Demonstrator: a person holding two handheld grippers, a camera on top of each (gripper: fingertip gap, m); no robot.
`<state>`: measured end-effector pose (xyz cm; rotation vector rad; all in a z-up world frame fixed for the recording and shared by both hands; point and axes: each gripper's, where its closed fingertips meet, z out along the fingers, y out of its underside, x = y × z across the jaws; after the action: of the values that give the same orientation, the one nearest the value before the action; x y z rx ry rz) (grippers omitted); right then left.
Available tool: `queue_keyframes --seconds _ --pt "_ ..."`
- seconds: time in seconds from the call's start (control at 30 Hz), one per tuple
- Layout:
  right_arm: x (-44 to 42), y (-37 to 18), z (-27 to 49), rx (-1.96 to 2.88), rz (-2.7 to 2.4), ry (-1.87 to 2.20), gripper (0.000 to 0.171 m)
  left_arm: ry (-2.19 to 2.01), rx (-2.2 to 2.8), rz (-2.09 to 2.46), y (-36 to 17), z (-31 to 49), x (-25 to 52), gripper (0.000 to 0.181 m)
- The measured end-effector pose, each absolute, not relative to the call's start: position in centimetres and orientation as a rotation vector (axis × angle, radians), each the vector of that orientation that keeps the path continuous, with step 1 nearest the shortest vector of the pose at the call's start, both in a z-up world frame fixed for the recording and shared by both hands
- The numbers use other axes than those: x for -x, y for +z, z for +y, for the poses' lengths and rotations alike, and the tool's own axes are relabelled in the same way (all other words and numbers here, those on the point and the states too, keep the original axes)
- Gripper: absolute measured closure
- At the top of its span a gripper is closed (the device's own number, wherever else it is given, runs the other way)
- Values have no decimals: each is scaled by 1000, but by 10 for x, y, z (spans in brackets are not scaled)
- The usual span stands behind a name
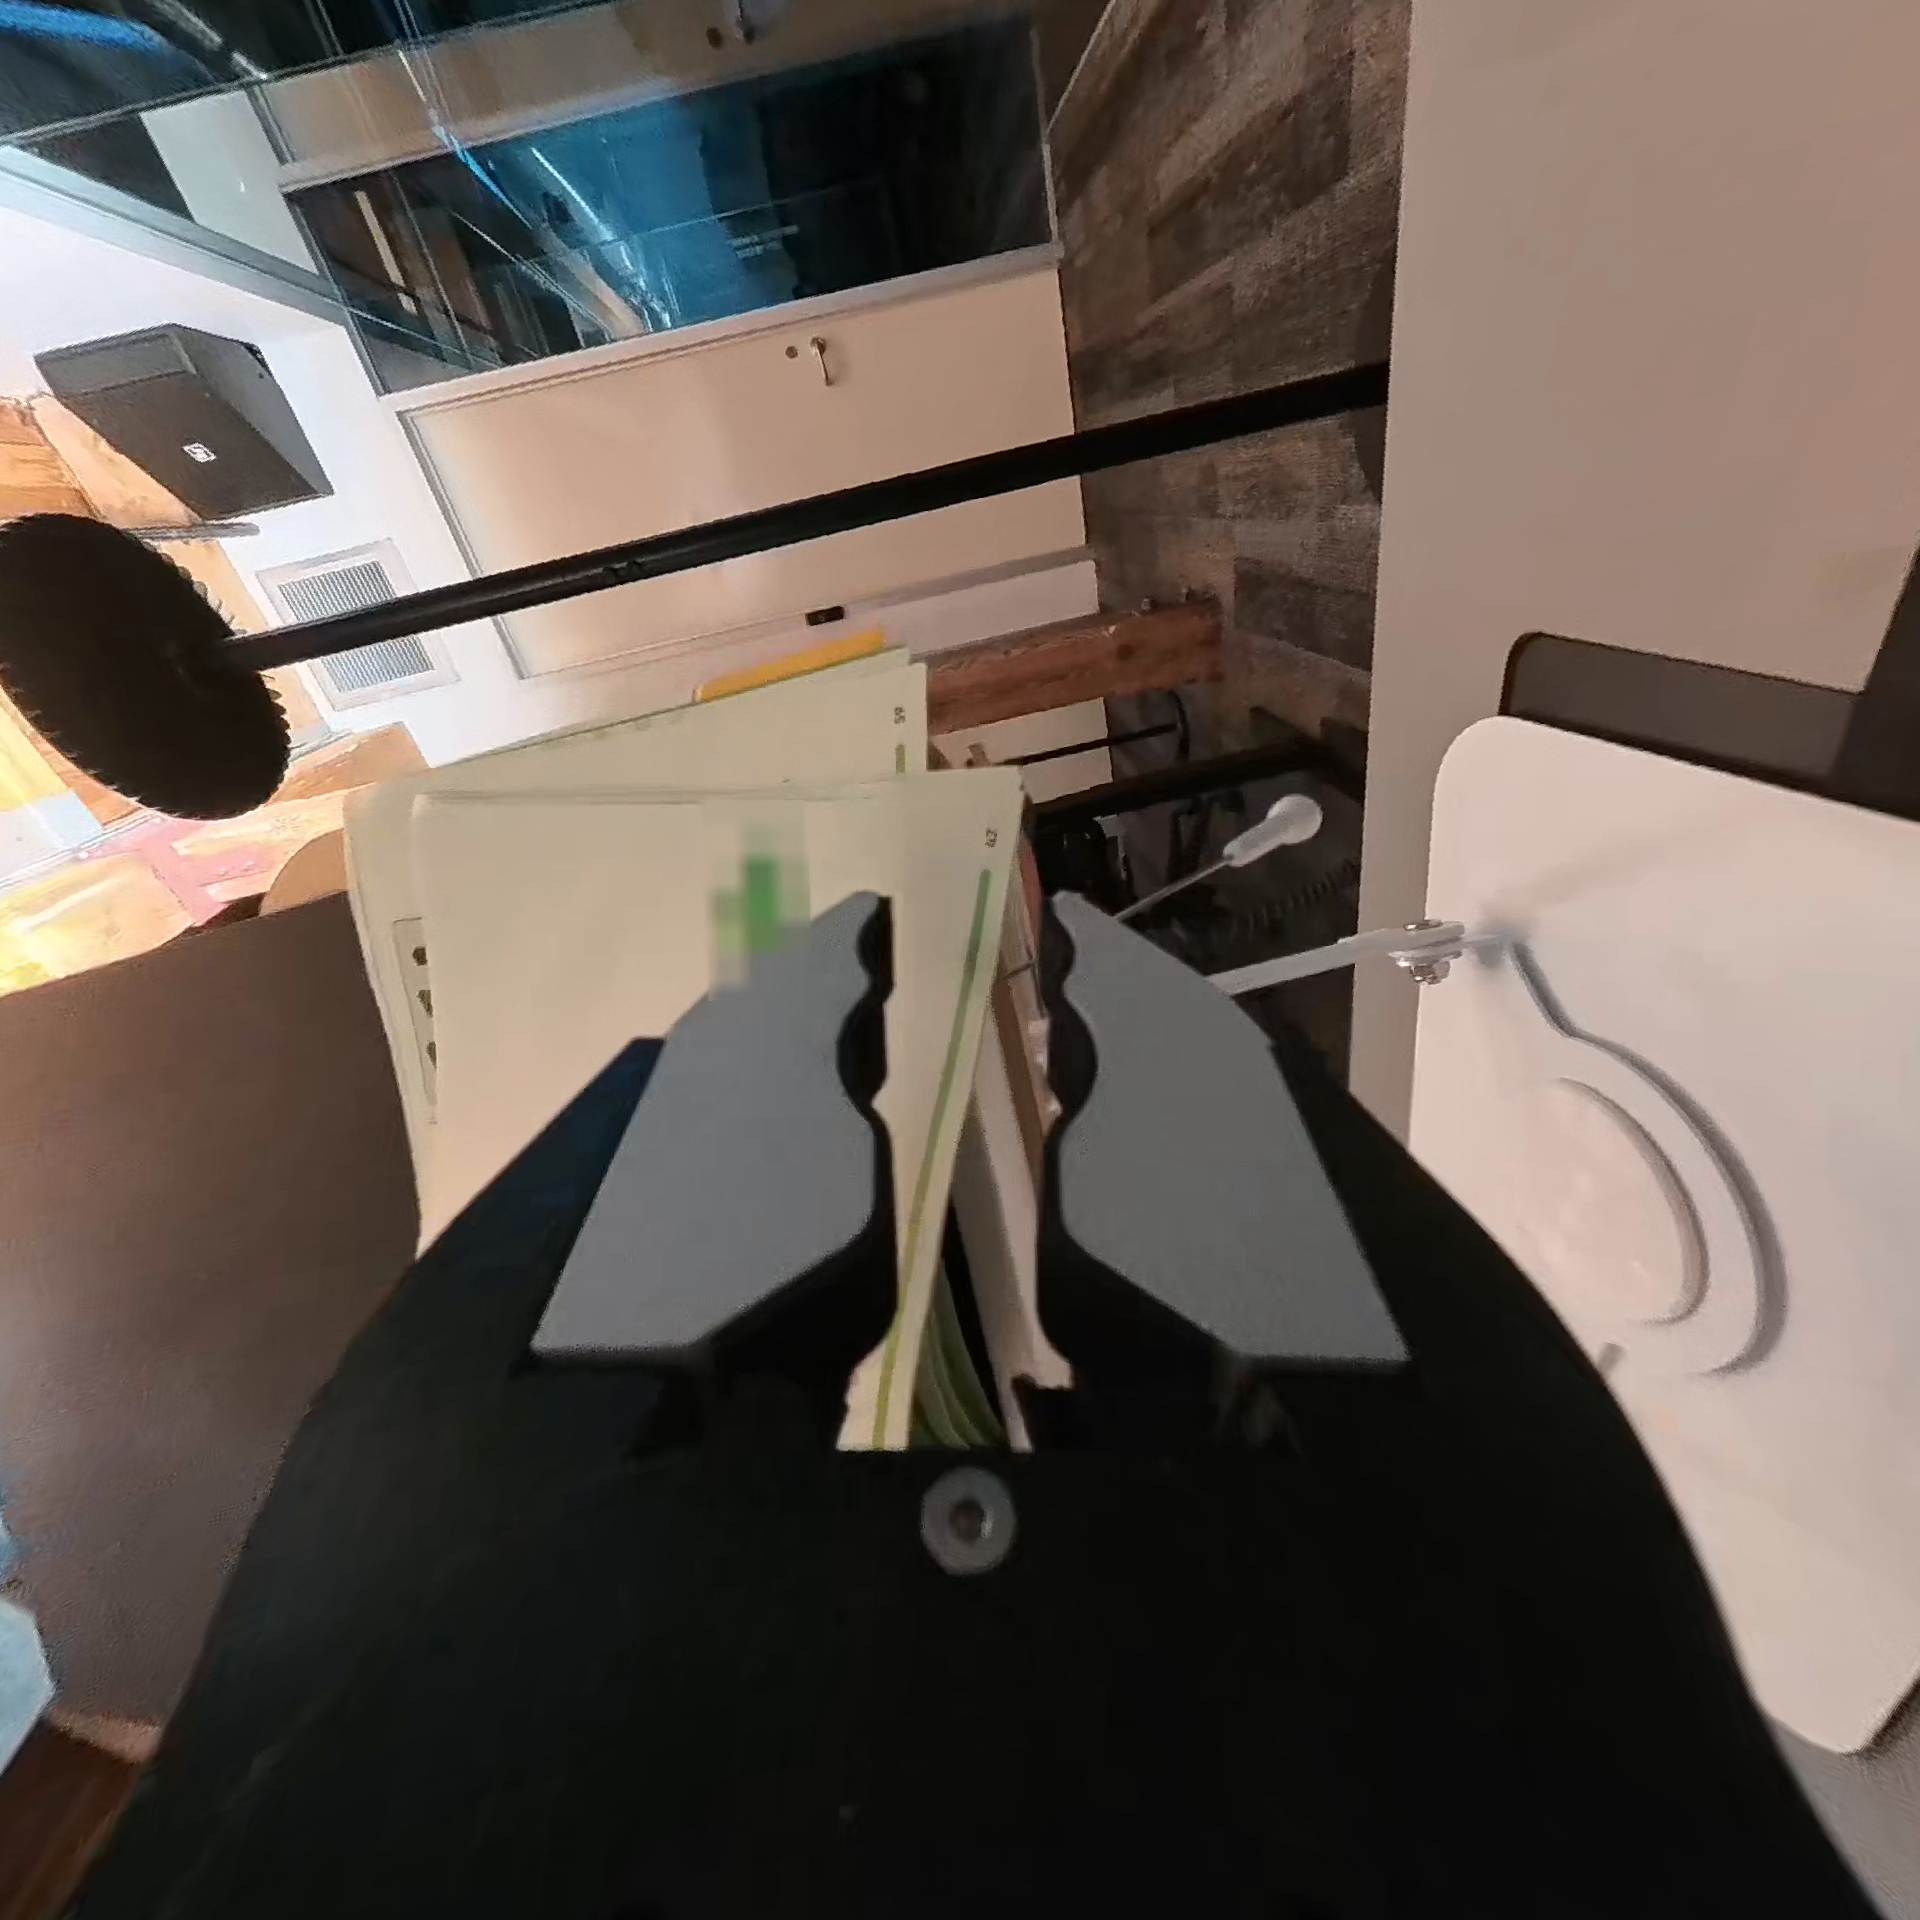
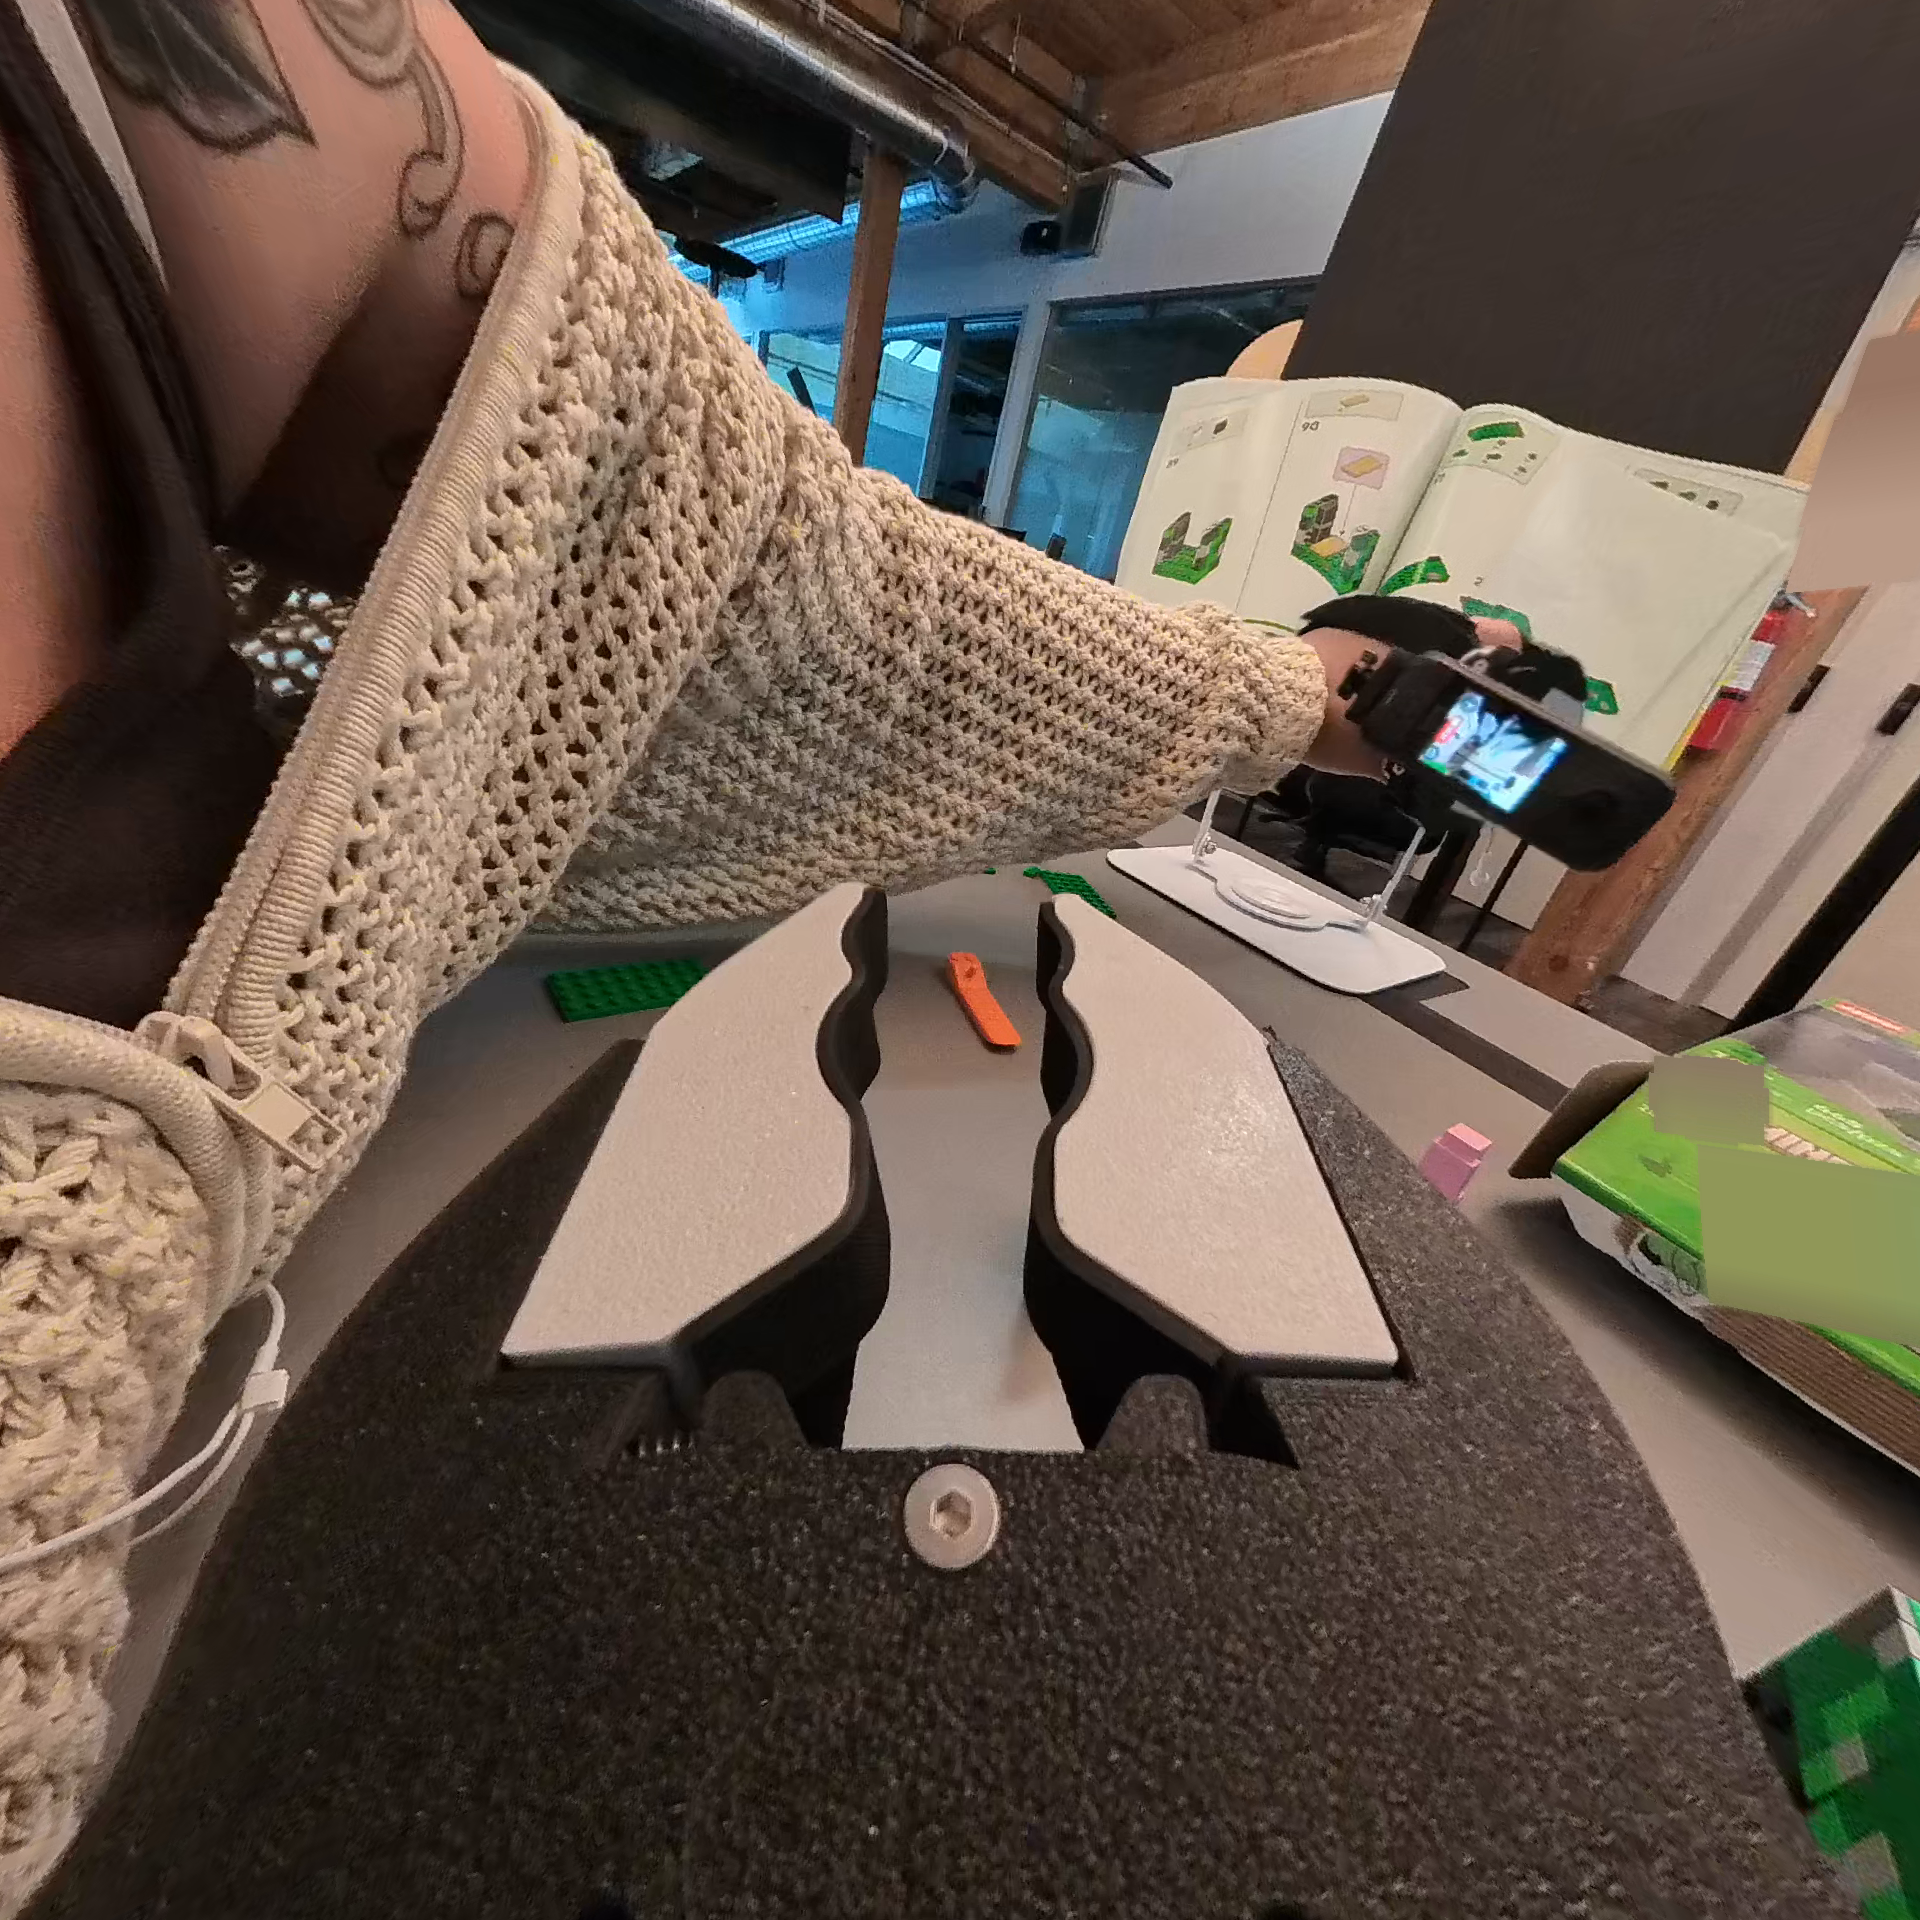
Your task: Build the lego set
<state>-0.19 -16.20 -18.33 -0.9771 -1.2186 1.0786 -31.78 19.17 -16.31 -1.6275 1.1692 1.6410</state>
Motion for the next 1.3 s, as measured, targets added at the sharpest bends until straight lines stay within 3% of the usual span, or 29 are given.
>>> queue_keyframes --seconds 0.1,0.33,0.8,0.97,1.13,1.3 --pt "2 -183 -162 977 -1219 1083 144 1676 1539 1194 -159 191 312 181" --pt "2 -184 -162 978 -1224 1074 144 1550 1470 1144 -153 178 299 181" --pt "13 -192 -142 1004 -1182 937 145 567 1125 320 -75 57 288 181" --pt "43 -140 -125 1079 -967 966 147 401 1028 145 -60 22 308 181" --pt "124 -72 -100 1134 -805 1043 141 318 962 82 -59 3 316 181" --pt "204 -42 -50 1231 -615 1124 121 274 941 53 -65 -6 322 181"
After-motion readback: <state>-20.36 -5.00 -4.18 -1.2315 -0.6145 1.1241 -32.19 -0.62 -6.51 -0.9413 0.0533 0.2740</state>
